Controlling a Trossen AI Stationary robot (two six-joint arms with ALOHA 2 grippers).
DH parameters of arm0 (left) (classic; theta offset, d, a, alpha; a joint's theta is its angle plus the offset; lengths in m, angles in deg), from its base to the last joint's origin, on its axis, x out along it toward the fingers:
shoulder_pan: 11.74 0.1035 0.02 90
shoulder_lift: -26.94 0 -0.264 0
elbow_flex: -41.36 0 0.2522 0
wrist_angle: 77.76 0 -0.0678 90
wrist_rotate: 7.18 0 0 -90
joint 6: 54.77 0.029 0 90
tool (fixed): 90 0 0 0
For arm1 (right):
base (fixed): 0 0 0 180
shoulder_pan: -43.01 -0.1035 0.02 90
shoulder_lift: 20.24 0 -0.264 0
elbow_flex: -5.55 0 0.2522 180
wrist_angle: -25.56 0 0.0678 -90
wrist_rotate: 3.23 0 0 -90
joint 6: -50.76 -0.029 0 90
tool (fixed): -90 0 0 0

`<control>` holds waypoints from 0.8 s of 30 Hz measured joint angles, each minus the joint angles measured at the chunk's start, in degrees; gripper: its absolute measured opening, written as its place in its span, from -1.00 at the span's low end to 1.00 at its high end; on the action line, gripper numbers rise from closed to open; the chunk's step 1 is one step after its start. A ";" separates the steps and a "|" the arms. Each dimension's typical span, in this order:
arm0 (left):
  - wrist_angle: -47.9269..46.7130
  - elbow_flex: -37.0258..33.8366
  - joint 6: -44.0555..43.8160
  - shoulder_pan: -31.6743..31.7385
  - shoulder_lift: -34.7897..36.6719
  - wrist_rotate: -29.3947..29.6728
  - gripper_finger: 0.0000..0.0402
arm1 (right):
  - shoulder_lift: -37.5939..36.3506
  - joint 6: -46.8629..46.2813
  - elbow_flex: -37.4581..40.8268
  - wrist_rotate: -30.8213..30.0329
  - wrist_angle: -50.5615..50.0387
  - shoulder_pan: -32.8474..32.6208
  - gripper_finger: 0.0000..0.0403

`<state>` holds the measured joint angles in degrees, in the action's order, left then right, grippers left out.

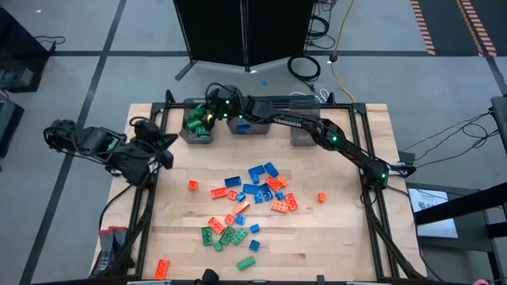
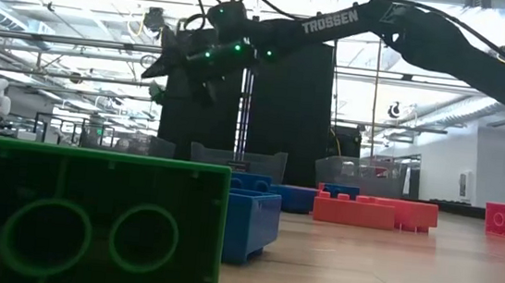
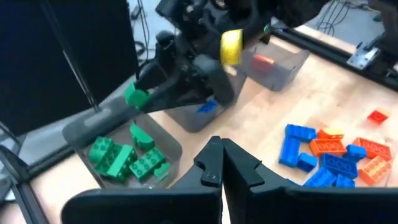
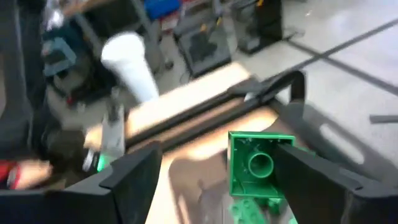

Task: Sort blocks
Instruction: Put the green game piece into the left black bin

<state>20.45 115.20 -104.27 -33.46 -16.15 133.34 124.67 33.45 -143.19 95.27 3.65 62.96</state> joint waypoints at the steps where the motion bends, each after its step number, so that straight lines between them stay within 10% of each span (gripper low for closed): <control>1: 0.21 -0.54 -0.69 0.00 -0.02 -0.26 -1.00 | -0.11 0.61 -0.13 0.21 -1.88 -0.21 0.45; 15: -0.04 -6.12 -3.10 3.11 0.09 -2.04 -1.00 | -0.39 1.69 -0.04 4.64 -5.88 -2.67 0.42; 24: 0.02 -2.98 0.75 2.78 2.33 -7.81 -1.00 | -13.30 16.58 -0.36 15.58 -32.89 -8.47 0.42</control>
<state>20.47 112.23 -103.52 -30.68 -13.83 125.52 111.37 50.03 -143.55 110.85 -29.24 54.49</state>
